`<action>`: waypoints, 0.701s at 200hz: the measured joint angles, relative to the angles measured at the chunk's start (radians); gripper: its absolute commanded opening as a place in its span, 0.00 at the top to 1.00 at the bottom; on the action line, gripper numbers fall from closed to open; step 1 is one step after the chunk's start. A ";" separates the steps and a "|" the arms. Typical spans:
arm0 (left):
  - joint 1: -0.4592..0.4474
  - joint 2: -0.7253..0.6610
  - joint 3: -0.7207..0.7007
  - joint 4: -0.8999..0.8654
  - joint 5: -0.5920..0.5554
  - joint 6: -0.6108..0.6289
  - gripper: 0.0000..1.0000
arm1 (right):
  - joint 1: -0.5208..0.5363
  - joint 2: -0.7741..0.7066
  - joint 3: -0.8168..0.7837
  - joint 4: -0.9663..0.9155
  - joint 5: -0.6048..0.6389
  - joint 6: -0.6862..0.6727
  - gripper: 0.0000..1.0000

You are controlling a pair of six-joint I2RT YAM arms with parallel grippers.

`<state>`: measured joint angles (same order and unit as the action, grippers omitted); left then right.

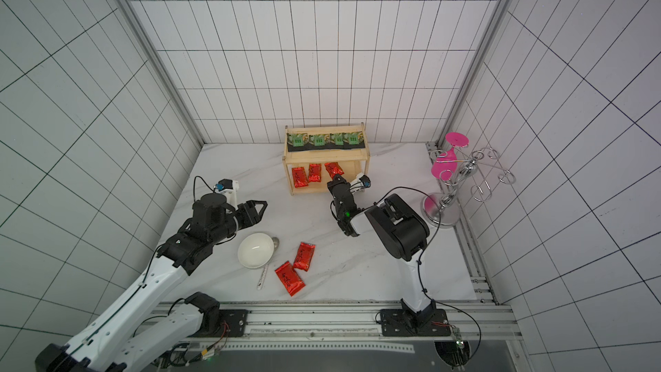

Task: Place the tea bags on the shelf by color
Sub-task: Place the tea bag on the shelf.

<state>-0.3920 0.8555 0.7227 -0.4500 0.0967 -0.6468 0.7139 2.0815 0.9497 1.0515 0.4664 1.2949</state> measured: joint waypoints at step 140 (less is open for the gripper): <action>-0.020 -0.029 -0.003 -0.026 -0.029 0.001 0.42 | 0.016 0.236 0.272 -0.132 0.070 0.207 0.86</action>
<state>-0.4118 0.8268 0.7193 -0.4755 0.0677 -0.6460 0.7296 2.3173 1.2221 0.9199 0.5362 1.5021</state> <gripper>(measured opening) 0.584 0.134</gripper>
